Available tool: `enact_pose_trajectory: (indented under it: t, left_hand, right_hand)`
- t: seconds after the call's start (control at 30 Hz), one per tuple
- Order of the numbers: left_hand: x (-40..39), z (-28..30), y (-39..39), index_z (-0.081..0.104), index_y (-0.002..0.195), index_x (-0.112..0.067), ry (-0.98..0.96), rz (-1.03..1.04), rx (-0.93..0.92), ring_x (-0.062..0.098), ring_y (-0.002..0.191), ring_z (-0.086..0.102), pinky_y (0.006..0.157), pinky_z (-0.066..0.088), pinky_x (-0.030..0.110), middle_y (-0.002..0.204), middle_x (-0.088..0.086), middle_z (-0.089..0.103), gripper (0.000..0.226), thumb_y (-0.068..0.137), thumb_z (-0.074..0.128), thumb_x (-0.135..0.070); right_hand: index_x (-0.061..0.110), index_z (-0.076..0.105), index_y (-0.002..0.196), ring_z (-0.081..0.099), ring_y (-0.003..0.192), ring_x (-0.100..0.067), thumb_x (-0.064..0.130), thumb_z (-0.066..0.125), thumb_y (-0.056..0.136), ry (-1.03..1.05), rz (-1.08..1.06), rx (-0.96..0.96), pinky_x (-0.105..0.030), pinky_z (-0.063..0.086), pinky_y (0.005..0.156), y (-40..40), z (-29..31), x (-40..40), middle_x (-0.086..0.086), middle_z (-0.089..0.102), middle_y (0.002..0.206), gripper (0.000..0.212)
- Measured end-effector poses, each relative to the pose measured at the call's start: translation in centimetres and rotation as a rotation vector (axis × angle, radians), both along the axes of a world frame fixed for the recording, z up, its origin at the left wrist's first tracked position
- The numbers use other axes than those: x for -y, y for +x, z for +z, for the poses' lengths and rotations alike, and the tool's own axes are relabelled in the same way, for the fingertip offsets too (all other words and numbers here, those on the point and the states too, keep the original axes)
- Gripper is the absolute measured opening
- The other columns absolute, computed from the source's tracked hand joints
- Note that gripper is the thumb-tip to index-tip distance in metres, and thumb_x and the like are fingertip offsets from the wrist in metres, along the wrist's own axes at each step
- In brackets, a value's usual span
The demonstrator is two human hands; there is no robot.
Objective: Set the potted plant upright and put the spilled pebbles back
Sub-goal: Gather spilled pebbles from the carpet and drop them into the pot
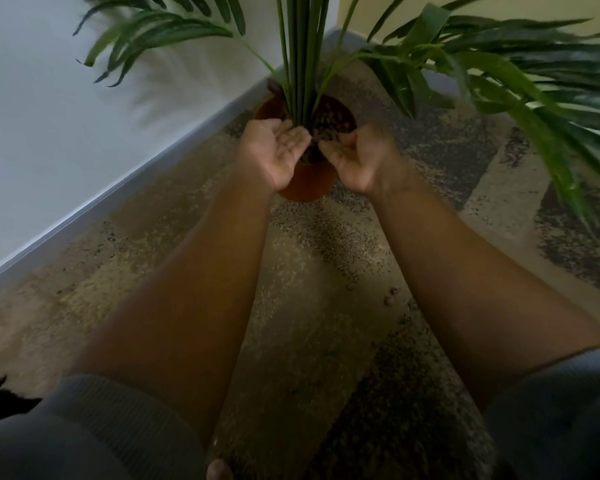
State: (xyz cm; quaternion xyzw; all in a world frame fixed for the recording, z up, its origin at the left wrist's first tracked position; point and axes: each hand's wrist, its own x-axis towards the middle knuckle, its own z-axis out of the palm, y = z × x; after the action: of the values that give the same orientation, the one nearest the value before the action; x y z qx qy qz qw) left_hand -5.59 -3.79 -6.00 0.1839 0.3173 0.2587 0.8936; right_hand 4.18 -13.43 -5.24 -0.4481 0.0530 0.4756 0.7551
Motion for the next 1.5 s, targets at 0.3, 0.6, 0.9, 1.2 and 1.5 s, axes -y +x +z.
enact_pose_trajectory:
  t: [0.3,0.6,0.9,1.2,1.5]
  left_hand:
    - [3.5,-3.6,-1.7,0.066,0.104,-0.023,0.29,-0.208,-0.391,0.005,0.076,0.066,0.058,0.05,0.018,0.076,-0.011,0.074,0.016,0.094,0.054,-0.026]
    - [10.9,-10.8,-8.1,0.06,0.089,-0.021,0.516,-0.9,-0.881,0.005,0.074,0.054,0.065,0.044,0.017,0.086,-0.005,0.06,0.014,0.098,0.049,-0.023]
    - [13.7,-13.7,-14.0,0.063,0.086,-0.023,0.868,-1.151,-1.025,0.02,0.084,0.06,0.063,0.05,0.024,0.095,0.008,0.064,0.019,0.079,0.072,-0.008]
    - [16.1,-13.9,-16.6,0.069,0.103,-0.011,1.215,-1.494,-1.065,0.024,0.088,0.066,0.083,0.057,0.037,0.105,0.012,0.071,0.046,0.063,0.09,-0.02]
    - [17.2,-13.7,-17.3,0.074,0.101,-0.007,1.344,-1.393,-1.048,0.02,0.087,0.065,0.075,0.047,0.025,0.103,0.009,0.073,0.021,0.08,0.072,-0.011]
  right_hand:
    - [0.003,0.055,0.114,0.065,0.087,-0.021,0.009,0.036,0.099,-0.308,0.291,0.242,-0.023,0.058,0.07,-2.1,-4.1,5.3,-0.014,0.062,0.105,0.025]
    - [0.013,0.074,0.103,0.064,0.069,-0.016,0.01,0.07,0.082,-0.772,1.311,1.024,-0.033,0.057,0.073,-7.2,-11.6,11.5,-0.009,0.071,0.089,0.021]
    - [0.009,0.074,0.103,0.072,0.085,-0.02,0.025,0.076,0.081,-0.841,1.626,1.344,-0.03,0.058,0.073,-10.9,-13.5,13.6,-0.009,0.075,0.099,0.027]
    - [0.012,0.077,0.099,0.07,0.083,-0.024,0.001,0.065,0.082,-0.603,1.75,1.265,-0.032,0.058,0.076,-11.9,-13.6,13.5,-0.009,0.074,0.101,0.024]
    - [0.003,0.073,0.107,0.062,0.063,-0.017,-0.001,0.071,0.08,-0.511,1.786,1.249,-0.024,0.056,0.058,-13.7,-14.0,14.2,-0.004,0.067,0.08,0.028]
